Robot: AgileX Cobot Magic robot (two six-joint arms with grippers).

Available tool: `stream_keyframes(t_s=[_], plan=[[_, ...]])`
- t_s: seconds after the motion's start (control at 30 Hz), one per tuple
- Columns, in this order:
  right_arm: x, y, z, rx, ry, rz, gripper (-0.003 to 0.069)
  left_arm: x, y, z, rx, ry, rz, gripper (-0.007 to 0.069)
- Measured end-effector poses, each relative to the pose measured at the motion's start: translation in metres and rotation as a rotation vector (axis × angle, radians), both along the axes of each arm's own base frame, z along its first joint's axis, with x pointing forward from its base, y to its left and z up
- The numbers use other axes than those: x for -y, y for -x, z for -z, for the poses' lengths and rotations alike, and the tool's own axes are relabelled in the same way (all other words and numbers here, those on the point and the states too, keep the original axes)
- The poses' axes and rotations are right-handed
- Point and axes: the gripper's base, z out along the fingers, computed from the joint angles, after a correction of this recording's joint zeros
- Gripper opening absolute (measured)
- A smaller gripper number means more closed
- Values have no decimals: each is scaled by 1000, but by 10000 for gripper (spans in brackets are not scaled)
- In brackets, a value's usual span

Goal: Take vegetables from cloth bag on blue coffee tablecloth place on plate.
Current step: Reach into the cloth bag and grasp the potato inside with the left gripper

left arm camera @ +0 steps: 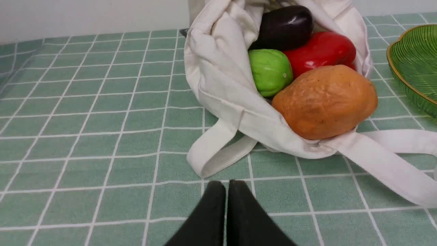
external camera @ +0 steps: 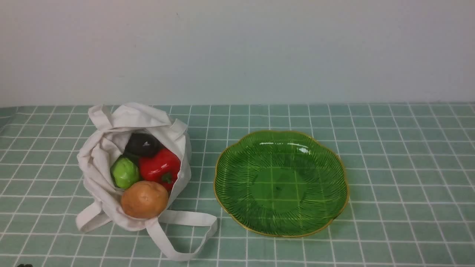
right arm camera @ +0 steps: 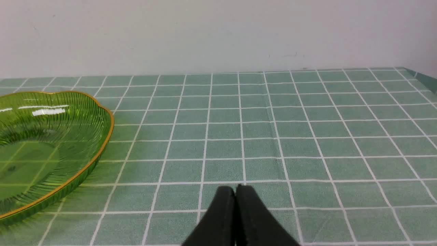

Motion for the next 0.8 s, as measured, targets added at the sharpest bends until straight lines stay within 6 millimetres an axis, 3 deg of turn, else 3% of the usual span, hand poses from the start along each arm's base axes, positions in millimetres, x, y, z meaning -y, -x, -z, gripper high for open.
stream_keyframes(t_s=[0.67,0.8], plan=[[0,0,0,0,0,0,-10,0,0,0,0,0,0,-8],[0,0,0,0,0,0,-10,3,-1,-5,48,138,-8,-8]])
